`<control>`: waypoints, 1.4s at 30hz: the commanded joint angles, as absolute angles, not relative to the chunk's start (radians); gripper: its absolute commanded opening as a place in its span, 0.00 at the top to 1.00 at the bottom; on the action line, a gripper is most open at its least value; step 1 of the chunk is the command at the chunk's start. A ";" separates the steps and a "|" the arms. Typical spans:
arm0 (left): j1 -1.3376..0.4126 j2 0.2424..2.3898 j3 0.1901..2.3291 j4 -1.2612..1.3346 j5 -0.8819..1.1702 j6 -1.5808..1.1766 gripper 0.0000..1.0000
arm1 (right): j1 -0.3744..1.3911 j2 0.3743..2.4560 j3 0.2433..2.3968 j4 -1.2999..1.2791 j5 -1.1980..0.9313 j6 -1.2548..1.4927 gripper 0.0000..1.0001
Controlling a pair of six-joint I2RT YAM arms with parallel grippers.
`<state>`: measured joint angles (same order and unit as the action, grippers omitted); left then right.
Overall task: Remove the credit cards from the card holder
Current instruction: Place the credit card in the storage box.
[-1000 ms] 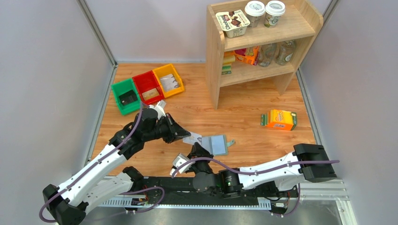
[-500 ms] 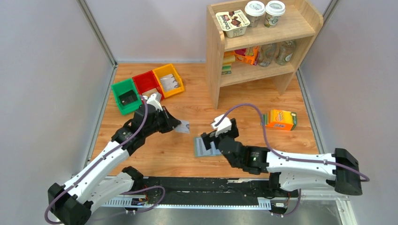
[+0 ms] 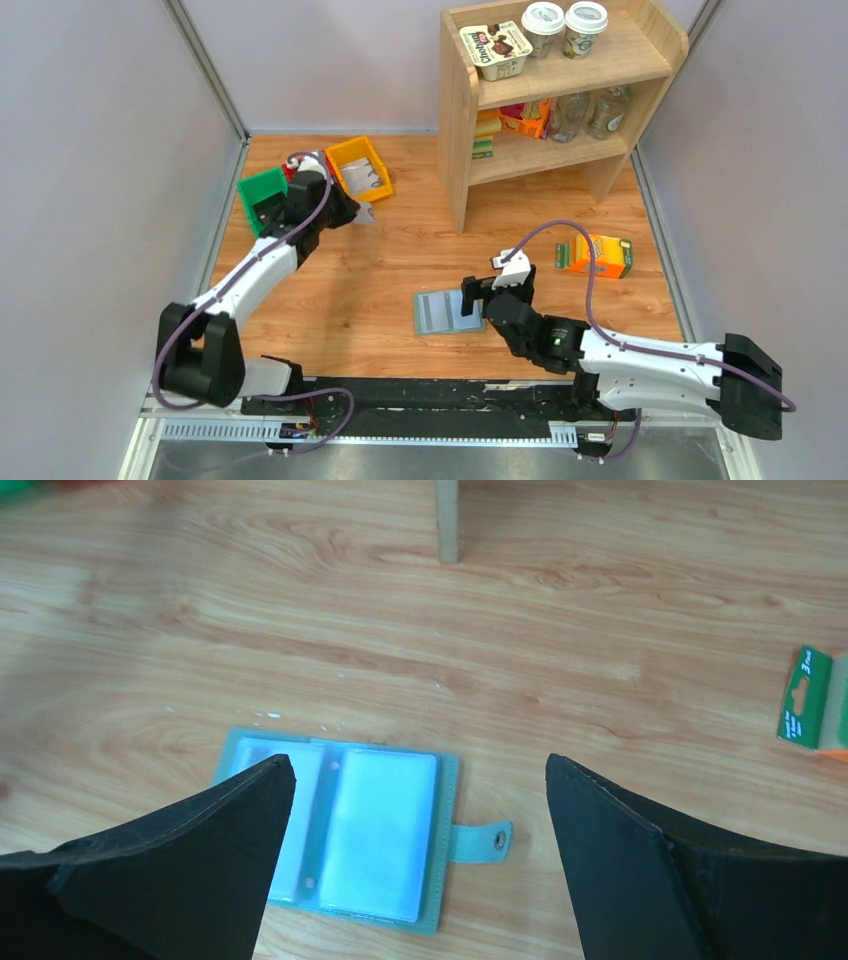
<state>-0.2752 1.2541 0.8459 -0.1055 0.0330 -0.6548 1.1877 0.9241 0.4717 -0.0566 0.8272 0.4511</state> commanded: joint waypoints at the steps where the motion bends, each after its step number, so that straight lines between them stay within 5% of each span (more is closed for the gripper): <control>1: -0.219 1.406 0.989 0.076 0.003 -0.618 1.00 | 1.184 1.000 0.422 0.070 0.916 0.496 0.00; 14: -0.143 1.906 1.363 0.130 -0.008 -0.672 1.00 | 1.184 1.015 0.396 0.107 0.950 0.538 0.00; 19: -0.141 2.011 1.450 0.063 0.017 -0.736 0.93 | 1.184 1.015 0.388 0.121 0.943 0.534 0.00; 29: -0.143 1.982 1.483 -0.093 -0.078 -0.721 0.58 | 1.184 1.019 0.390 0.129 0.920 0.512 0.00; 42: -0.156 1.702 1.470 -0.359 -0.144 -0.571 0.48 | 1.184 1.003 0.537 -0.159 0.858 0.564 0.00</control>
